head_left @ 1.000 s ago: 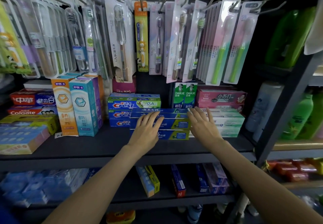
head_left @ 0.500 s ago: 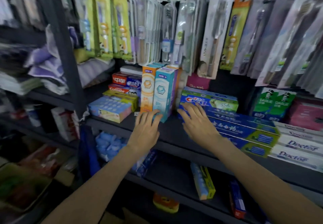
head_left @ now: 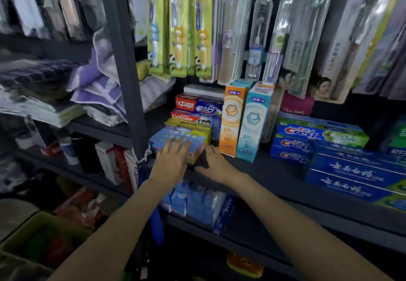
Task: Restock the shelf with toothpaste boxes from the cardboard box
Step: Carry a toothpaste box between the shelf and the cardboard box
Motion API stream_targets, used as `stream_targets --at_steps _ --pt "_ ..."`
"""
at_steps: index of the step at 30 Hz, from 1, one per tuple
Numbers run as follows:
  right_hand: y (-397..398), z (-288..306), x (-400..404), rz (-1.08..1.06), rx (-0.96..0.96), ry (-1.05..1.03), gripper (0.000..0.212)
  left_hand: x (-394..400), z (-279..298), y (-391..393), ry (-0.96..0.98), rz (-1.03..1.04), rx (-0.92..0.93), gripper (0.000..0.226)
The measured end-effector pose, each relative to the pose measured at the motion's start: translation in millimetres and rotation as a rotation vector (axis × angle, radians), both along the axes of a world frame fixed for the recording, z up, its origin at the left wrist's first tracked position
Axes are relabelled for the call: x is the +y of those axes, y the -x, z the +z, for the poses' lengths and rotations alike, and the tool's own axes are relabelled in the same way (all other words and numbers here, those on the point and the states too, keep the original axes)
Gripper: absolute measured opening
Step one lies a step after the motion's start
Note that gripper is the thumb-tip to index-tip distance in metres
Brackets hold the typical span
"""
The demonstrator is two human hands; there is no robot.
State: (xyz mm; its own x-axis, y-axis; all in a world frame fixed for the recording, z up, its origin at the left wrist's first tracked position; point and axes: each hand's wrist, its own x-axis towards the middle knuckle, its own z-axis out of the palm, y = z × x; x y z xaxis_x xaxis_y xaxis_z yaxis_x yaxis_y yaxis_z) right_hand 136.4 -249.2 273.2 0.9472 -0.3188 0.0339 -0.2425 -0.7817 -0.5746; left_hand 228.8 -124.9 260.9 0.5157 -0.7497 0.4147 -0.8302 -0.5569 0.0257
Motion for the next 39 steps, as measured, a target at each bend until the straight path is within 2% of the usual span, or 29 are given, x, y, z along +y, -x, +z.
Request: stream_targets --at_steps 3,7,12,14,17,20,23,26,29,32,39 --pt "-22 -2 1 -0.135 -0.079 -0.098 0.076 -4 2 -17 0.014 -0.074 0.028 0.047" --pt "-39 -4 4 -0.231 -0.033 -0.106 0.087 -9 1 -33 -0.096 -0.061 0.022 0.047" --pt "-49 -6 16 -0.342 -0.047 -0.09 0.079 -6 -1 -45 -0.037 -0.149 0.102 0.039" --pt "-50 0 20 -0.336 -0.013 -0.039 0.079 -4 3 -45 -0.025 -0.138 0.132 0.04" --pt "-55 17 25 -0.332 -0.021 0.092 0.066 -3 10 -46 0.107 -0.092 0.15 0.036" --pt "-70 30 21 -0.332 -0.041 0.227 0.057 -7 22 -55 0.211 -0.131 0.132 0.038" --pt "-84 45 11 -0.325 -0.052 0.395 0.052 -18 35 -70 0.152 -0.126 0.135 0.044" --pt "-97 62 -1 -0.351 0.004 0.566 0.055 -33 39 -89 0.054 -0.12 0.158 0.05" --pt "-113 65 -17 -0.408 0.071 0.587 0.067 -54 38 -107 -0.062 -0.118 0.218 0.055" --pt "-124 61 -30 -0.495 0.12 0.604 0.069 -73 32 -116 -0.146 -0.105 0.264 0.056" --pt "-133 59 -30 -0.529 0.184 0.614 0.067 -83 26 -122 -0.121 -0.083 0.219 0.053"
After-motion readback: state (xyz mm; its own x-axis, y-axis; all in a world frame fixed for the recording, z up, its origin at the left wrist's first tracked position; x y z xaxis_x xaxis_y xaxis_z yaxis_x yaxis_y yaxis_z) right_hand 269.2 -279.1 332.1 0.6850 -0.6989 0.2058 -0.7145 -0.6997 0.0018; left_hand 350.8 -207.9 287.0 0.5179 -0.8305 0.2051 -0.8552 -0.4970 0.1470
